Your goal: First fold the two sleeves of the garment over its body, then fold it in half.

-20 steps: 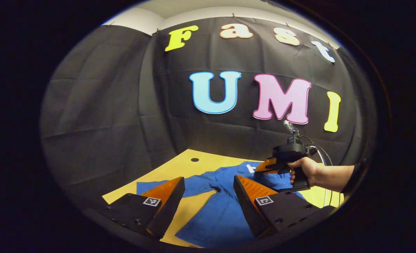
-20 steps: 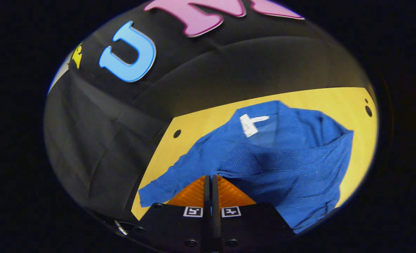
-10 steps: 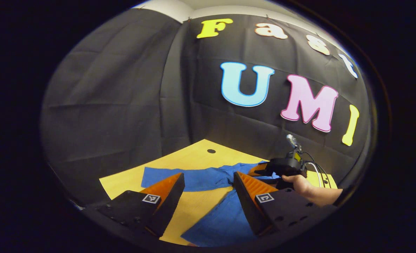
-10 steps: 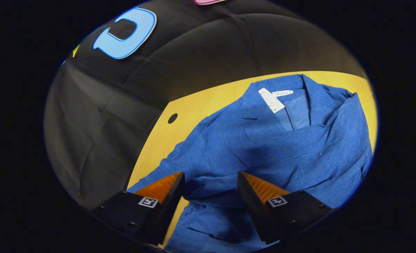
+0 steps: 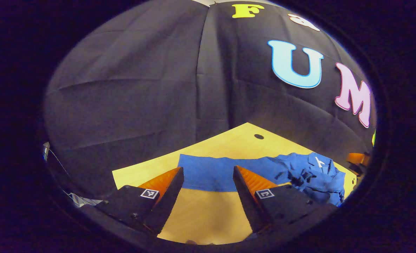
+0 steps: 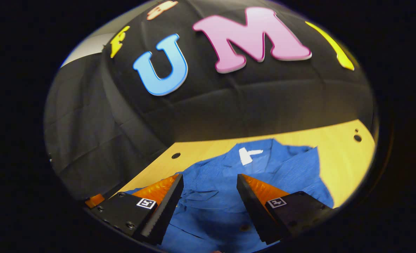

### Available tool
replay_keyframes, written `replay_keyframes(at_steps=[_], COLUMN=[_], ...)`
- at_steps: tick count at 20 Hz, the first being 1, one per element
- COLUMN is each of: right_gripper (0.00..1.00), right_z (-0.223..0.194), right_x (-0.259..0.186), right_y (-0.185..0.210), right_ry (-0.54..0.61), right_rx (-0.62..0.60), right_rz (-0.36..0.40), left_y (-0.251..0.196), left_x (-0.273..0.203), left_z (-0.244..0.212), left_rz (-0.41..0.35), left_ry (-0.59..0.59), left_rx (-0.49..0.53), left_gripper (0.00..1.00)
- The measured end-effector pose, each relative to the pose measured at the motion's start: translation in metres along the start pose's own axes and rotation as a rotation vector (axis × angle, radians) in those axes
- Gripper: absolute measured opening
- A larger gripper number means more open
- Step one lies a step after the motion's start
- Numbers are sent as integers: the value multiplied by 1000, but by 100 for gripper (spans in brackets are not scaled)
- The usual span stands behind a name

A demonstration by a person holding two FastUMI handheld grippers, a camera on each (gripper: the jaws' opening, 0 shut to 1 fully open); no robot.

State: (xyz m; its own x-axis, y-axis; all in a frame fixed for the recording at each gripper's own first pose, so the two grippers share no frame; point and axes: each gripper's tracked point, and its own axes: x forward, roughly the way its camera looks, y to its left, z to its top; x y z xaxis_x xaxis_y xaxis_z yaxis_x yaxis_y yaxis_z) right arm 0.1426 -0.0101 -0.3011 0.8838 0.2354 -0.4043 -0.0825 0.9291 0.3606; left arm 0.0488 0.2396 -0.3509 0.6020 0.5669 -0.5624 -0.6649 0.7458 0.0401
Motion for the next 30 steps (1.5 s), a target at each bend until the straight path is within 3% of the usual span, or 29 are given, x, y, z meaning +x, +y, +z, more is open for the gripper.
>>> replay_keyframes(at_steps=[3, 8, 12, 14, 18, 19, 20, 21, 22, 23, 30], right_gripper=[98, 98, 98, 98, 98, 98, 98, 98, 98, 98, 98], right_z=[20, 52, 56, 53, 48, 47, 44, 42, 41, 40, 32], right_x=[-51, -116, -143, -146, -140, -139, -138, -137, -136, -135, -131], right_y=[-26, -71, -88, -88, -93, -95, -97, -99, -102, -105, -119], right_ry=[-74, -147, -127, -107, -113, -110, -104, -97, -93, -92, -73], right_rx=[-64, -184, -234, -210, -204, -204, -202, -197, -193, -191, -211], right_rz=[-47, -152, -190, -191, -195, -197, -198, -200, -202, -205, -227], left_y=[22, 1, -20, -39, -45, -49, -55, -59, -55, -59, -95], left_x=[42, 89, 112, 110, 124, 126, 128, 128, 129, 127, 115], left_z=[-4, -2, 4, 2, 5, 7, 5, 6, 6, 7, 18], left_rz=[59, 83, 93, 57, 41, 37, 33, 16, 19, -2, -65], left_ry=[81, 255, 327, 377, 447, 439, 429, 421, 405, 399, 343], left_rx=[-23, 25, 114, 120, 85, 72, 51, 45, 28, 12, -53], left_gripper=[83, 83, 84, 83, 61, 37, 28, 10, 10, 0, 0])
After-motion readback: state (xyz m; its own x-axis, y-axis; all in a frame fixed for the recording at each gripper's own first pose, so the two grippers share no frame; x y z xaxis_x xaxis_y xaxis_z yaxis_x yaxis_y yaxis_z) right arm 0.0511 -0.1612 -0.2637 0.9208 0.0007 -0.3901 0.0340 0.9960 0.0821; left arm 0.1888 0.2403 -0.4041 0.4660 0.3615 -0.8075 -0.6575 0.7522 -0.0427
